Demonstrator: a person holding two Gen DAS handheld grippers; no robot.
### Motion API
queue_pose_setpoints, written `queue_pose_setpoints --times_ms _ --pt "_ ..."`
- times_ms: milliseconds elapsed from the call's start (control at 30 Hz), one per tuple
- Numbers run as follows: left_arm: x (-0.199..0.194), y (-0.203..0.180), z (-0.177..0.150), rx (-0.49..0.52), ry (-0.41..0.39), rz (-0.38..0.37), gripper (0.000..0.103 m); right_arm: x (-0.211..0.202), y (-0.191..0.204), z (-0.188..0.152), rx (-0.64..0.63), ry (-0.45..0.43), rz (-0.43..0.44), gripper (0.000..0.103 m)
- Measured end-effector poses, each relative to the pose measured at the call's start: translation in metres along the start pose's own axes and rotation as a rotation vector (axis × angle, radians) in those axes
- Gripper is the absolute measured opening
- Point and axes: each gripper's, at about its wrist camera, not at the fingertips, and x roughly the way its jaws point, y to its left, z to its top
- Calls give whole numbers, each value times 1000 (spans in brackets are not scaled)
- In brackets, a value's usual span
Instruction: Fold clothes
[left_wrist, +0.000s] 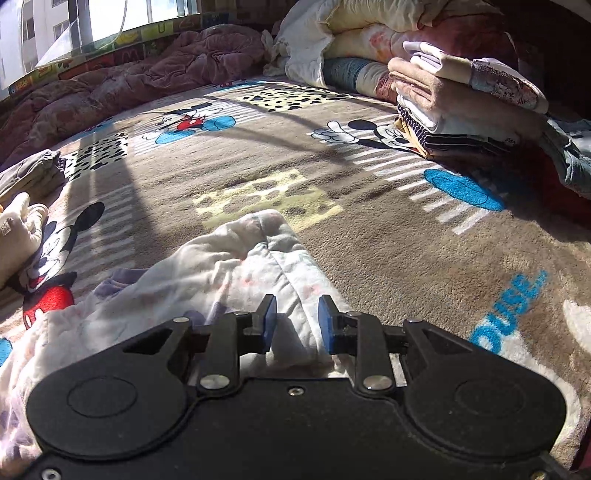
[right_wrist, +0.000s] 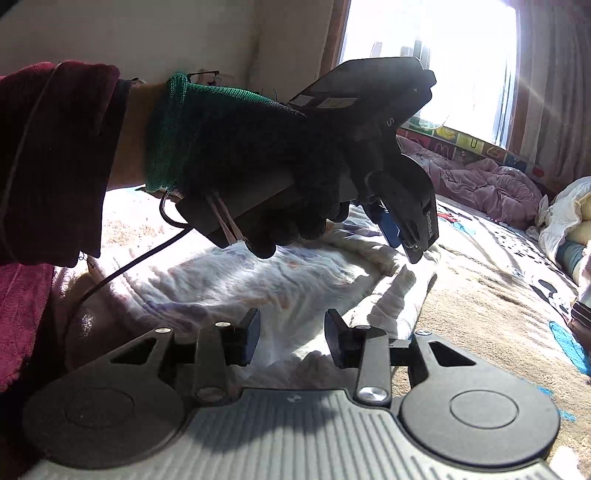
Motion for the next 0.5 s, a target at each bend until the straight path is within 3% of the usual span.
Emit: queue_pose_setpoints --times_ms 67,167,233,267,333,500 --pt "8 0 -4 -9 2 11 29 8 -7 -7 77 65 62 41" --pt "-5 2 -1 -45 -32 -8 31 2 -8 -7 75 35 66 40" --pt "-34 10 -4 -86 -95 7 46 -6 -7 -7 76 8 62 40" --pt "-49 16 -8 -111 -120 31 46 -14 -7 -6 85 -15 65 40" --pt "-82 35 -25 -201 -168 75 46 -31 -6 -5 104 -60 72 40" --pt "-139 100 -85 -550 -252 168 47 -54 -30 -8 217 -109 66 47"
